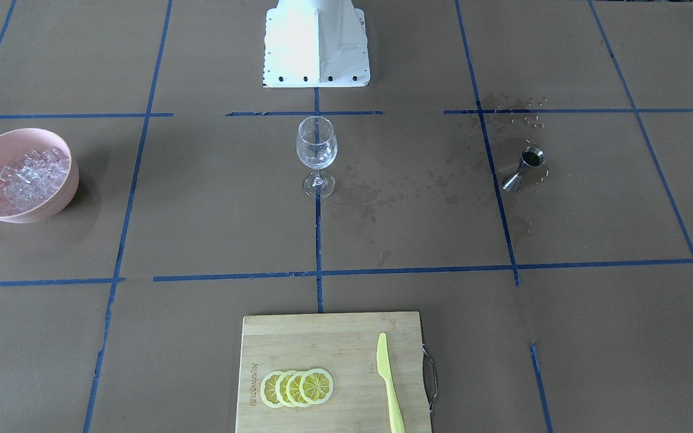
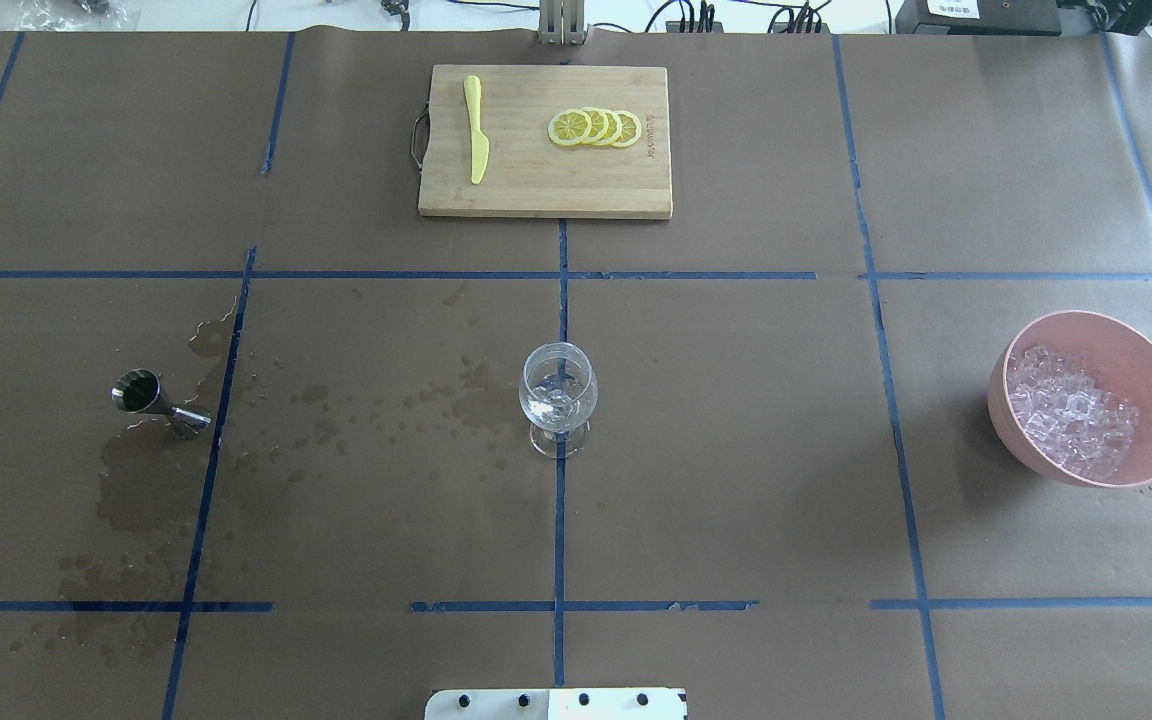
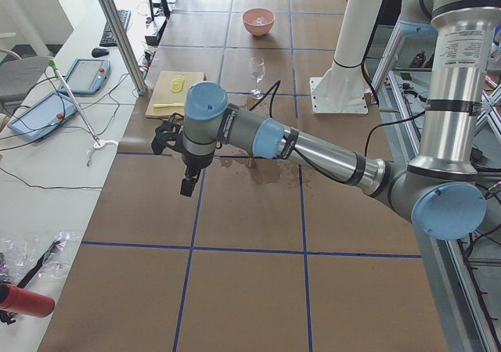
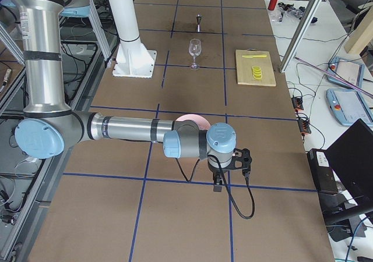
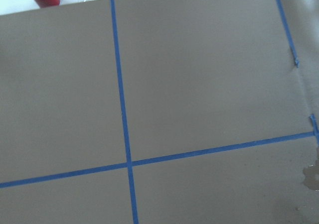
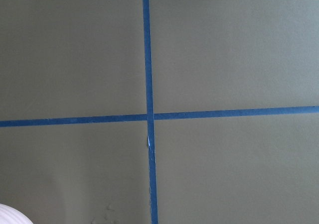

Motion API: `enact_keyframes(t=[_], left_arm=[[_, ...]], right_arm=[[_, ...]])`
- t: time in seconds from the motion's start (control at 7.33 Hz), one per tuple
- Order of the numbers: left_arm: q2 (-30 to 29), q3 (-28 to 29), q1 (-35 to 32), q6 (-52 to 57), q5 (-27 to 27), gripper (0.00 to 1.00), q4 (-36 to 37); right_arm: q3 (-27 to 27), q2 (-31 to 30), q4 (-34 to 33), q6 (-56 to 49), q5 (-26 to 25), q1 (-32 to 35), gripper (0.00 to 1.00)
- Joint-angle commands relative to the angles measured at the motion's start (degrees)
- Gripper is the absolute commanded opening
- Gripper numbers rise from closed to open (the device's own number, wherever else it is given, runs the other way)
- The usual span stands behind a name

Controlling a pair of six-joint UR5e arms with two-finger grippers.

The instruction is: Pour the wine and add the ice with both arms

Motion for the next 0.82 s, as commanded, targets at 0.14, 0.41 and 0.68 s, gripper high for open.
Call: enact_keyframes(t=[0.14,0.41,0.68], left_arm=[[0.7,-6.4,8.3,-16.4,0.3,0.99,-8.6],[6.2,-16.8,15.9,-27.3,6.7,0.94,-11.7],[12.4,-24.4,26.8,-39.7,15.3,0.95,-16.2]], right_arm=[[0.1,0.7,0.4,3.9,0.4,-0.5,1.00],[0.3,0.9,0.4,4.0,0.4,-1.0,1.00],[0.3,1.1,0.4,4.0,0.5,-1.4,1.00]])
